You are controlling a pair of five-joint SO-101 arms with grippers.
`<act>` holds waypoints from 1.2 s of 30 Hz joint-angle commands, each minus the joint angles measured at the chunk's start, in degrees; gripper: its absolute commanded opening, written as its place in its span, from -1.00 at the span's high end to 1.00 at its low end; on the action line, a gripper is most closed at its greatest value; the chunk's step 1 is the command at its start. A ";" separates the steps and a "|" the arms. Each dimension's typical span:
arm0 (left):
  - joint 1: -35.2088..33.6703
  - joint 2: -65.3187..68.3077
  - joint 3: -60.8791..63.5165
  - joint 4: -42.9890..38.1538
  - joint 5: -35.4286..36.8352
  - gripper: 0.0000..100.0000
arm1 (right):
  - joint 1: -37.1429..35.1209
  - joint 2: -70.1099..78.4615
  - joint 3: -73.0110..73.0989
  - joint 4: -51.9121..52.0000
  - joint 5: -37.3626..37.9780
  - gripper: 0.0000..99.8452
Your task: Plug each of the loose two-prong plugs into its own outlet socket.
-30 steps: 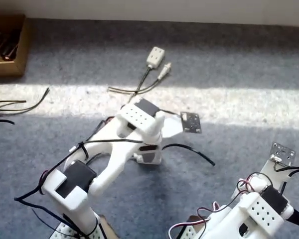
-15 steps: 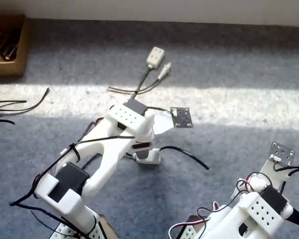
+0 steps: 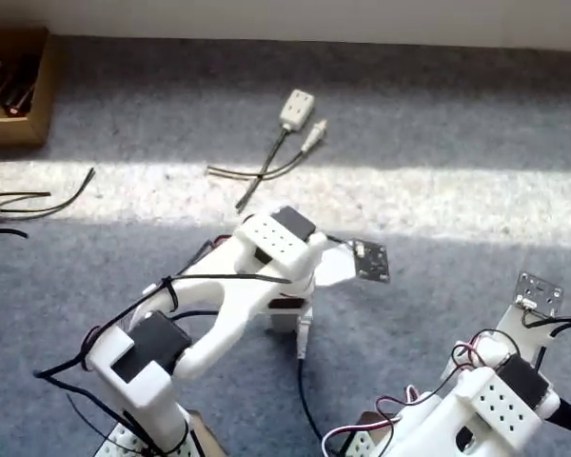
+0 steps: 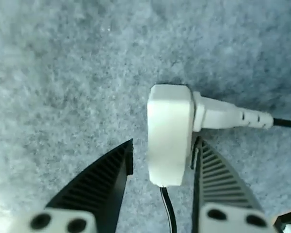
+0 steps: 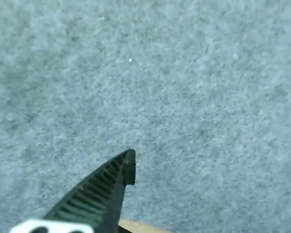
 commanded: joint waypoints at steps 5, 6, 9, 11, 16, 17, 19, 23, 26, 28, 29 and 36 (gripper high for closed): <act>1.01 -0.84 -3.38 0.79 -0.79 0.71 | -0.66 0.48 -0.31 -0.48 0.70 -0.33; 1.10 -0.48 -3.47 0.79 -2.46 0.81 | -0.66 0.57 -0.31 -0.48 0.70 -0.33; 1.80 -0.31 -3.03 1.32 -9.58 0.98 | -0.66 0.57 -0.31 -0.48 0.70 -0.33; 1.89 -0.31 -2.42 2.73 -10.73 0.99 | -0.66 0.57 -0.31 -0.48 0.70 -0.33; -0.22 -0.92 -2.77 2.73 -9.93 0.99 | -0.66 0.57 -0.31 -0.48 0.70 -0.33; -1.89 -0.92 -3.91 2.73 -8.88 0.99 | -0.66 0.57 -0.31 -0.48 0.70 -0.33; -7.16 -0.92 -8.31 3.08 -6.33 0.99 | -0.66 0.57 -0.31 -0.48 0.70 -0.33; -22.11 -0.66 -18.59 3.08 -0.44 0.99 | -0.66 0.57 -0.31 -0.48 0.79 -0.33; -35.65 -0.40 -25.71 2.90 3.43 0.99 | -0.66 0.57 -0.31 -0.48 0.79 -0.33; -44.35 -0.40 -29.41 2.73 4.40 0.99 | -0.66 0.48 -0.31 -0.48 0.79 -0.33; -48.57 -0.40 -31.16 2.73 4.40 0.99 | -0.66 0.48 -0.31 -0.48 0.79 -0.33; -73.80 -0.22 -37.49 -6.33 4.40 0.99 | -0.66 0.48 -0.31 -0.48 0.79 -0.33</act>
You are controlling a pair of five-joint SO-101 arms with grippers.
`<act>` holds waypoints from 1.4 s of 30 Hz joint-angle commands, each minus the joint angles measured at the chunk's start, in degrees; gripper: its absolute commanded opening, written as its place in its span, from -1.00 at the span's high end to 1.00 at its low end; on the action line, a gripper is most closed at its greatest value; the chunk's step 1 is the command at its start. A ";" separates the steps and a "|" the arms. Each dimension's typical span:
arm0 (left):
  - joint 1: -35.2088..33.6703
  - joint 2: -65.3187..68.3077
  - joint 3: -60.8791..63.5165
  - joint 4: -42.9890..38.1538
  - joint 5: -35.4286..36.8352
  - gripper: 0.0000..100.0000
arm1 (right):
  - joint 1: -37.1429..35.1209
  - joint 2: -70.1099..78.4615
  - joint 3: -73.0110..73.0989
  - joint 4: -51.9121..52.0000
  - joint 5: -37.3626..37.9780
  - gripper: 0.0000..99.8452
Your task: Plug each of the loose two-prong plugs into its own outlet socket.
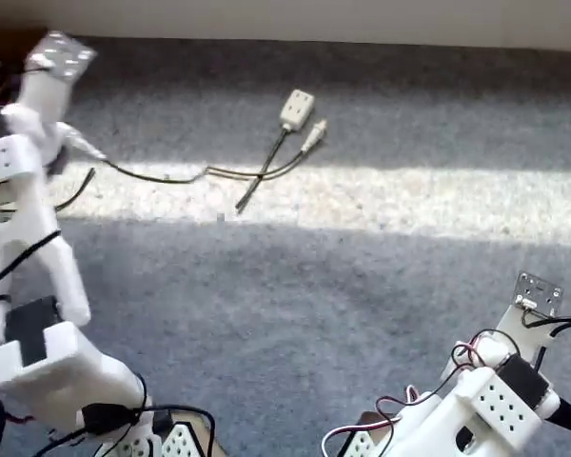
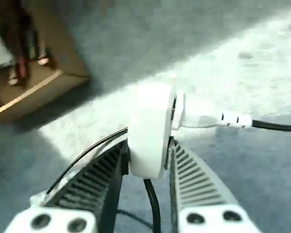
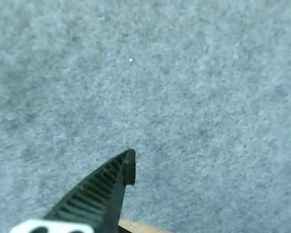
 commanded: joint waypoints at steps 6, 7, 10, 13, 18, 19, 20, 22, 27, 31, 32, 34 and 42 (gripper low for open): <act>-20.97 6.11 -4.26 -14.33 0.62 0.99 | -0.66 0.48 -0.31 -0.48 0.62 -0.33; -22.20 8.22 -4.79 -15.74 0.53 0.99 | -0.66 0.48 -0.31 -0.48 0.62 -0.33; -24.48 15.25 -8.57 -18.46 0.44 0.99 | -0.66 0.57 -0.22 -0.48 2.46 -0.33; -25.27 23.08 -14.90 -18.99 0.44 0.99 | -0.66 0.48 0.57 0.22 3.69 -0.33; -25.36 36.09 -27.38 -18.99 0.44 0.98 | -0.66 0.48 0.66 0.22 3.69 -0.33; -25.36 38.29 -29.67 -18.99 0.44 0.98 | -0.66 0.48 0.66 0.22 3.69 -0.33; -25.36 40.31 -31.96 -18.99 0.44 0.97 | -0.66 0.48 0.66 0.22 3.69 -0.33; -25.54 43.21 -36.35 -18.90 0.62 0.88 | -0.66 0.48 0.75 0.22 3.69 -0.33; -25.71 46.20 -42.51 -18.81 0.70 0.60 | -0.66 0.48 0.75 0.22 3.69 -0.33; -25.45 46.29 -42.95 -19.25 0.70 0.55 | -0.66 0.48 0.75 0.22 3.69 -0.33; -25.27 46.29 -43.03 -19.34 0.70 0.55 | -0.66 0.48 0.75 0.22 3.69 -0.33; -25.01 46.29 -44.35 -19.87 0.70 0.55 | -0.66 0.48 0.75 0.22 3.69 -0.33; -23.69 46.55 -54.81 -13.36 0.44 0.55 | -0.75 0.48 0.66 0.40 3.69 -0.33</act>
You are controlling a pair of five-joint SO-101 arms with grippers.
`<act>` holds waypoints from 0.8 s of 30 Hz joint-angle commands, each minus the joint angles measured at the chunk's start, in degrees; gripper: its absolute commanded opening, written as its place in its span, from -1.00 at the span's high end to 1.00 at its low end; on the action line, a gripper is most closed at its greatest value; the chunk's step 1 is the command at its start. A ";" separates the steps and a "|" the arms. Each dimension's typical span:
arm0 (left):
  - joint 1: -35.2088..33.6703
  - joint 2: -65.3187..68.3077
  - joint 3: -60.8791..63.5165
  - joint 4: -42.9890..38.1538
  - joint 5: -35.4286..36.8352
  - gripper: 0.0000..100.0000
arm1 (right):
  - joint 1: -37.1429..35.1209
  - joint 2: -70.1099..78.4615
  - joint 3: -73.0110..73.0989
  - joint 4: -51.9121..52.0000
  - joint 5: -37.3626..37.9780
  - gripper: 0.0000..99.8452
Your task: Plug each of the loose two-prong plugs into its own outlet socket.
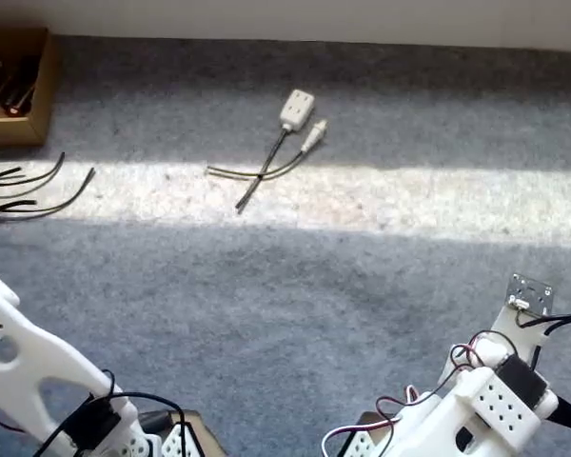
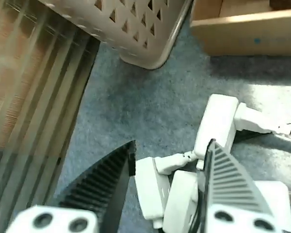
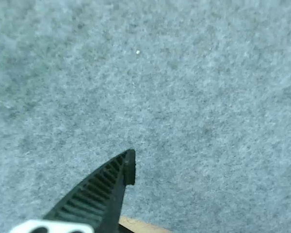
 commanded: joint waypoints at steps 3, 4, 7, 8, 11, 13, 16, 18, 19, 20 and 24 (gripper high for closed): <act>2.86 -1.36 -8.92 13.80 0.09 0.55 | -3.21 0.31 -0.40 0.13 0.62 -0.33; 3.30 -1.36 -11.91 16.70 0.26 0.55 | -4.62 0.31 -0.48 0.13 0.62 -0.33; 7.16 -1.19 -22.73 27.69 5.63 0.55 | -8.57 0.31 -1.10 0.13 0.44 -0.33; 9.36 -1.19 -26.07 31.82 9.23 0.55 | -10.24 0.31 -2.24 0.13 0.35 -0.33; 17.89 -1.80 -28.97 40.44 16.09 0.54 | -15.96 0.31 -5.67 0.04 0.18 -0.33; 25.45 -2.95 -27.47 42.99 18.37 0.54 | -19.91 0.48 -8.04 0.04 -2.29 -0.33; 37.05 -1.45 -23.60 41.32 20.31 0.54 | -25.01 0.48 -10.51 -0.84 -9.41 -0.33; 44.00 0.48 -22.64 37.01 21.36 0.54 | -26.95 0.31 -10.68 -1.80 -13.80 -0.33; 47.08 1.71 -22.55 33.93 21.63 0.54 | -27.03 0.31 -10.24 -1.98 -15.65 -0.33; 49.89 2.95 -22.73 30.77 21.54 0.53 | -27.03 0.31 -9.98 -1.98 -17.05 -0.33; 59.21 7.43 -22.55 17.85 21.63 0.42 | -26.68 0.31 -9.54 -1.80 -18.29 -0.33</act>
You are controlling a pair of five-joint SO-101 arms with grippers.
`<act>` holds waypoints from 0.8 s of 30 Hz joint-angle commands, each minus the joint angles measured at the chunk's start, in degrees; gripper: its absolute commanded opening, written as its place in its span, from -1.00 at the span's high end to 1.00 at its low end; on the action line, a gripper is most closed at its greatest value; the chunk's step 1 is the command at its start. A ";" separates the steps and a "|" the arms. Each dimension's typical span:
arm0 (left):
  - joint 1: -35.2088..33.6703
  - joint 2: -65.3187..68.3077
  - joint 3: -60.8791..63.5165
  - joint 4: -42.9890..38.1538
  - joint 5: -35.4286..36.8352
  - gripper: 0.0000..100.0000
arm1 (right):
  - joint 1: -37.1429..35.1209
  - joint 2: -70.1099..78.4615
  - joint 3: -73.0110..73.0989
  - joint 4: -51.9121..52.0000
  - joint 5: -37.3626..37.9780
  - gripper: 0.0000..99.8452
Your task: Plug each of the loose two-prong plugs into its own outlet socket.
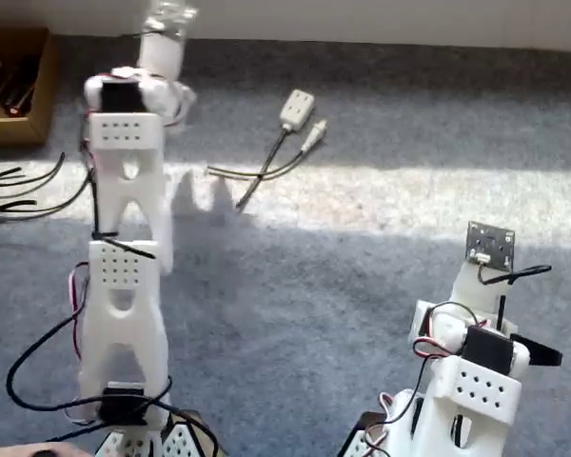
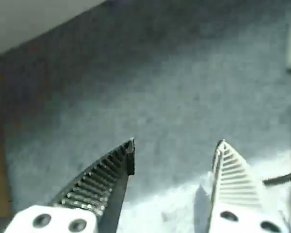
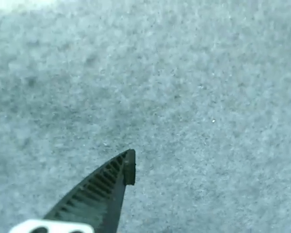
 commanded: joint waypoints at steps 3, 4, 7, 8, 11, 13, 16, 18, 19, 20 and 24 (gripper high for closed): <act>9.98 4.44 0.13 -16.35 0.35 0.38 | 0.66 0.22 -1.71 -0.57 -1.23 -0.33; 10.59 6.20 0.13 -19.16 0.35 0.38 | 0.92 0.22 -1.71 -0.04 -1.23 -0.33; 11.56 12.26 0.13 -27.78 0.26 0.38 | 0.84 0.22 -1.80 0.66 -1.23 -0.33; 11.82 14.20 0.13 -30.59 0.26 0.38 | 0.84 0.22 -1.80 0.66 -1.23 -0.33; 12.79 19.47 0.13 -38.33 -1.32 0.38 | 0.84 0.22 -1.80 1.10 -1.14 -0.33; 13.14 22.55 0.13 -43.52 -4.04 0.38 | 0.84 0.22 -1.80 1.54 -1.14 -0.33; 14.02 25.80 0.13 -48.18 -6.24 0.38 | 0.84 0.22 -1.80 2.15 0.70 -0.33; 14.73 26.95 -0.13 -49.23 -6.51 0.38 | 0.75 0.13 -1.80 2.86 1.49 -0.33; 14.99 27.12 -0.13 -49.23 -6.51 0.38 | 0.75 0.13 -1.80 2.95 1.67 -0.33; 15.08 27.30 -0.13 -49.23 -6.51 0.38 | 0.75 0.13 -1.80 2.95 1.67 -0.33; 15.16 27.38 -0.13 -49.23 -6.68 0.45 | 0.84 0.13 -1.80 2.95 1.67 -0.33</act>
